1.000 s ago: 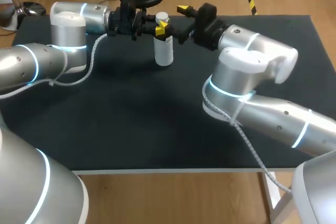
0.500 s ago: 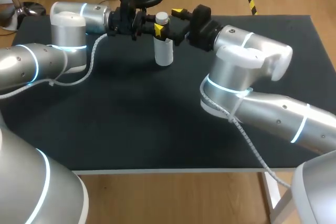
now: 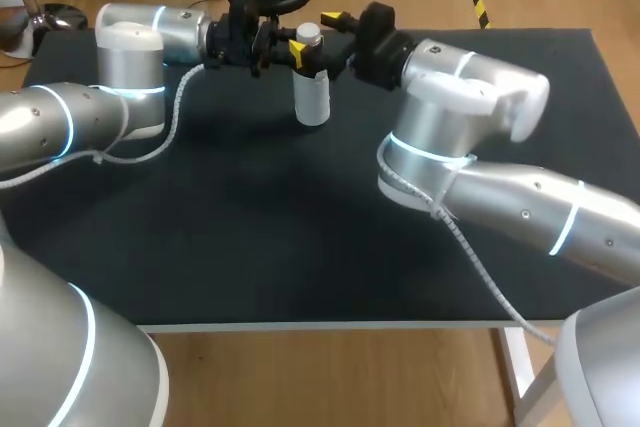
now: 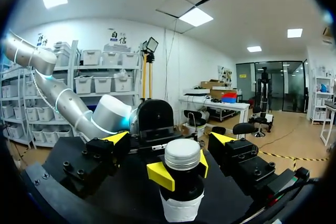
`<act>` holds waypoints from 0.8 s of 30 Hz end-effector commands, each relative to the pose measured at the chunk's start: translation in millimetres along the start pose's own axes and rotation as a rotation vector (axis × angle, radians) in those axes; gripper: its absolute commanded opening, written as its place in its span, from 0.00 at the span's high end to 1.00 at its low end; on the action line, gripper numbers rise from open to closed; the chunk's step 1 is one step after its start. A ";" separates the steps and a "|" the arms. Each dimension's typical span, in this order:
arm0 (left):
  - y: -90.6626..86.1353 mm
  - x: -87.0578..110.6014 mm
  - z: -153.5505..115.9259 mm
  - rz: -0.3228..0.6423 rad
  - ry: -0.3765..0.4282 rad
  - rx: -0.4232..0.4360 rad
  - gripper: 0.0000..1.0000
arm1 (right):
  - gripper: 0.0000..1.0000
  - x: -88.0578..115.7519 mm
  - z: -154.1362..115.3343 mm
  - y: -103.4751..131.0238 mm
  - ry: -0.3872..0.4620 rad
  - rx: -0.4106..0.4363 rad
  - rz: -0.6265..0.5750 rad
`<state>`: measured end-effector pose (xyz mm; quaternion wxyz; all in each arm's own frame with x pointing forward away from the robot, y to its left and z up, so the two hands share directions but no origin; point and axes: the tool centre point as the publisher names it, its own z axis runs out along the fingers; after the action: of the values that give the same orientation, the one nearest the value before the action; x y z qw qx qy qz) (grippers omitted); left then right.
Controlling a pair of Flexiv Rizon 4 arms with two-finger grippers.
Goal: Unscrew the bottle cap
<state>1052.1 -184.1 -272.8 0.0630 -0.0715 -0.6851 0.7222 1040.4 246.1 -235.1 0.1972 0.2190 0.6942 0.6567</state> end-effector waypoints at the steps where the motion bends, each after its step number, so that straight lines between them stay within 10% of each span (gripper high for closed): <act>1: -0.6 1.6 0.9 0.002 -0.005 -0.001 1.00 | 0.00 -4.7 6.7 -0.3 0.007 0.010 -0.002; 16: -0.6 1.6 0.9 0.002 -0.005 -0.001 1.00 | 0.02 -11.6 15.0 -5.7 0.018 0.018 0.001; 20: -0.6 1.6 0.9 0.002 -0.005 -0.001 1.00 | 0.55 -12.1 16.6 -6.1 0.025 0.021 0.002; 24: -0.6 1.6 0.9 0.002 -0.005 -0.001 1.00 | 0.71 -12.6 18.2 -8.2 0.030 0.024 0.006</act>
<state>1052.1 -184.1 -272.8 0.0630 -0.0715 -0.6851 0.7222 1056.9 252.8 -244.0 0.1852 0.2149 0.7022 0.6530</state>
